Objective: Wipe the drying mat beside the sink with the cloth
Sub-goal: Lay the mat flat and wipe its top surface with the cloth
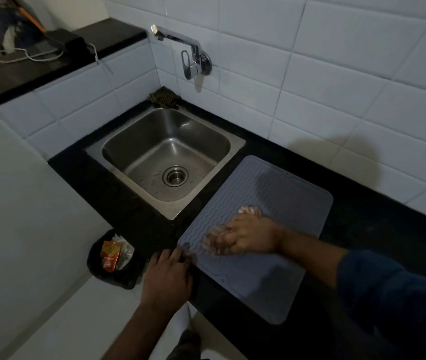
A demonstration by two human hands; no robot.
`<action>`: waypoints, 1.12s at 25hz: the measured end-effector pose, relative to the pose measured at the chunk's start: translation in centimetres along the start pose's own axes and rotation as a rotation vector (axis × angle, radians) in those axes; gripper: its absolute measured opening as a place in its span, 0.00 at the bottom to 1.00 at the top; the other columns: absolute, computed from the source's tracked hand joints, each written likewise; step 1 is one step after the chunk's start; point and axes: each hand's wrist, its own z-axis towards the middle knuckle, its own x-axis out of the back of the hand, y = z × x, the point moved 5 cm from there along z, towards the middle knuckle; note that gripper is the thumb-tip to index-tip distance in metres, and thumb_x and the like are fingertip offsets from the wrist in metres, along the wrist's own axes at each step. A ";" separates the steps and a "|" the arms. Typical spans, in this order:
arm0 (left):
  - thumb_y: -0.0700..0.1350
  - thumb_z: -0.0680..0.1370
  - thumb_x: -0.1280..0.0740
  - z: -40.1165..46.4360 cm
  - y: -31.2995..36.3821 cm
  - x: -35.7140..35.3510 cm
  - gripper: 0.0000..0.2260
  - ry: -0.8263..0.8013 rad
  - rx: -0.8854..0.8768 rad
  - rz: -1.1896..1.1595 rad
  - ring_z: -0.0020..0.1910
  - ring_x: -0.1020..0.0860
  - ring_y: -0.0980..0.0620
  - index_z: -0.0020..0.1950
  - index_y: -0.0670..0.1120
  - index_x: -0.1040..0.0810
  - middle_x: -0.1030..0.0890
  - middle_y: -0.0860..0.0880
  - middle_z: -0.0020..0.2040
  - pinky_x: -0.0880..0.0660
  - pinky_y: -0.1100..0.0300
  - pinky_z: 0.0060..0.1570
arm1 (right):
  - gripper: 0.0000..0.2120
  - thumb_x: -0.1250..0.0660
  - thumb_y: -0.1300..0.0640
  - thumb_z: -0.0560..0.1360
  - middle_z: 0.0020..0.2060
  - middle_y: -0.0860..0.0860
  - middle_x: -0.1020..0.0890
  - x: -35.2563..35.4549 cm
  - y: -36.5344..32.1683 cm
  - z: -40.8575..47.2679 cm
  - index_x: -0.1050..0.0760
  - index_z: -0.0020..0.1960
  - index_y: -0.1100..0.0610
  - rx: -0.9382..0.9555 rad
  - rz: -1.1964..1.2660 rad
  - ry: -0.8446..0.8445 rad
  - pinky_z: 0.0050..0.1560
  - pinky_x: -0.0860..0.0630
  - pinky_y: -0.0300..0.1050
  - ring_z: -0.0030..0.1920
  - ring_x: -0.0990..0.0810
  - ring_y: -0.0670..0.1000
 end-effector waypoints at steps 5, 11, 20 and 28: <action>0.51 0.76 0.38 0.3 -0.1 -0.4 0.19 -0.031 -0.060 0.013 0.63 0.26 0.45 0.66 0.54 0.22 0.23 0.47 0.63 0.36 0.40 0.69 | 0.23 0.39 0.55 0.82 0.71 0.42 0.28 -1.0 9.1 -4.7 0.34 0.74 0.35 -0.313 0.048 -0.050 0.45 0.28 0.47 0.46 0.24 0.53; 0.51 0.81 0.44 1.4 0.5 0.4 0.22 -0.099 -0.100 0.064 0.73 0.38 0.47 0.76 0.56 0.36 0.36 0.50 0.76 0.49 0.42 0.76 | 0.18 0.39 0.31 0.74 0.47 0.48 0.29 -2.2 17.4 -10.1 0.23 0.61 0.34 -1.054 0.288 -0.049 0.54 0.25 0.51 0.48 0.23 0.57; 0.63 0.75 0.35 1.8 2.8 0.5 0.34 -0.137 -0.138 -0.067 0.77 0.40 0.42 0.78 0.53 0.39 0.39 0.43 0.78 0.46 0.44 0.75 | 0.12 0.34 0.51 0.79 0.55 0.49 0.18 3.6 4.4 -1.5 0.22 0.62 0.47 -0.704 0.350 0.135 0.53 0.24 0.46 0.51 0.21 0.51; 0.63 0.54 0.20 0.9 5.5 -2.6 0.36 -0.172 -0.272 -0.089 0.58 0.18 0.38 0.60 0.53 0.18 0.20 0.42 0.64 0.23 0.45 0.56 | 0.20 0.38 0.49 0.81 0.71 0.42 0.27 -1.3 -5.0 -3.0 0.31 0.73 0.39 -0.280 0.208 0.062 0.65 0.33 0.55 0.69 0.29 0.53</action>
